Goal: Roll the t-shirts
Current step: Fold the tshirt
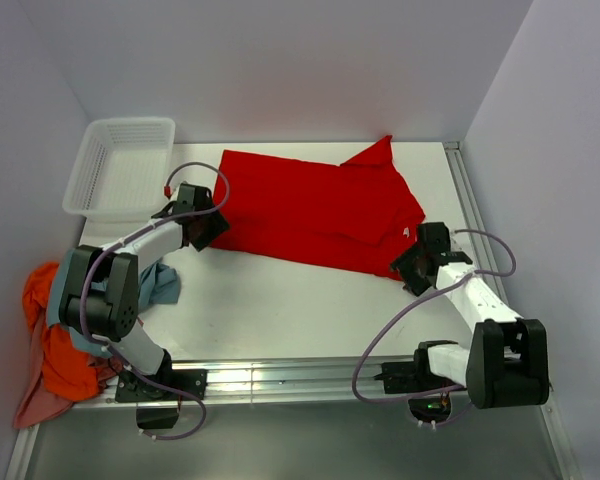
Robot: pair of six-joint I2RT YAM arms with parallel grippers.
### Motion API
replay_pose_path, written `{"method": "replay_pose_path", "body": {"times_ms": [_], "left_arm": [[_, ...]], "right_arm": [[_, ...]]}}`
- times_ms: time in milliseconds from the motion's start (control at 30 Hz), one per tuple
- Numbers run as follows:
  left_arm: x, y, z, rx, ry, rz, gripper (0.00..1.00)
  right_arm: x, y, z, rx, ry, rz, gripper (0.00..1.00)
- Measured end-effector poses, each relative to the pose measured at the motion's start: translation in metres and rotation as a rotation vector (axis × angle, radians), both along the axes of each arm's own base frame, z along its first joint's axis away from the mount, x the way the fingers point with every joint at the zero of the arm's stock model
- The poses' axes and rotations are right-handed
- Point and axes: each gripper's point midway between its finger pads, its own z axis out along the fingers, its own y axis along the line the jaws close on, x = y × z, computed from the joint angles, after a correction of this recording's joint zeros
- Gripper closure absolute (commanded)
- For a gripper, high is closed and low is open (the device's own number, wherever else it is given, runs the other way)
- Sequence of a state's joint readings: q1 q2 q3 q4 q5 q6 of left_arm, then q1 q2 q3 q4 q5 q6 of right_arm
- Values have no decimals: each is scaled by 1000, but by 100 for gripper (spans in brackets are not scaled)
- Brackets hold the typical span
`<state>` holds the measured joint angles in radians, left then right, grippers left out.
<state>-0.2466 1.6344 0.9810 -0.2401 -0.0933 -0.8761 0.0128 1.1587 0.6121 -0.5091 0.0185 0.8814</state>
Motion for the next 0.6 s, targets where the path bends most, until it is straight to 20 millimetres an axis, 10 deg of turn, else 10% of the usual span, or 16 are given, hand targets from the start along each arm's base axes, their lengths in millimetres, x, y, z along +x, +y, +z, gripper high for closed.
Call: {"method": "replay_pose_path", "body": {"times_ms": [400, 600], "left_arm": [[-13, 5, -16, 22, 38, 5, 37], [-15, 8, -20, 35, 39, 11, 49]], "right_arm": [[2, -9, -29, 28, 19, -216, 43], [4, -20, -32, -3, 1, -299, 74]]}}
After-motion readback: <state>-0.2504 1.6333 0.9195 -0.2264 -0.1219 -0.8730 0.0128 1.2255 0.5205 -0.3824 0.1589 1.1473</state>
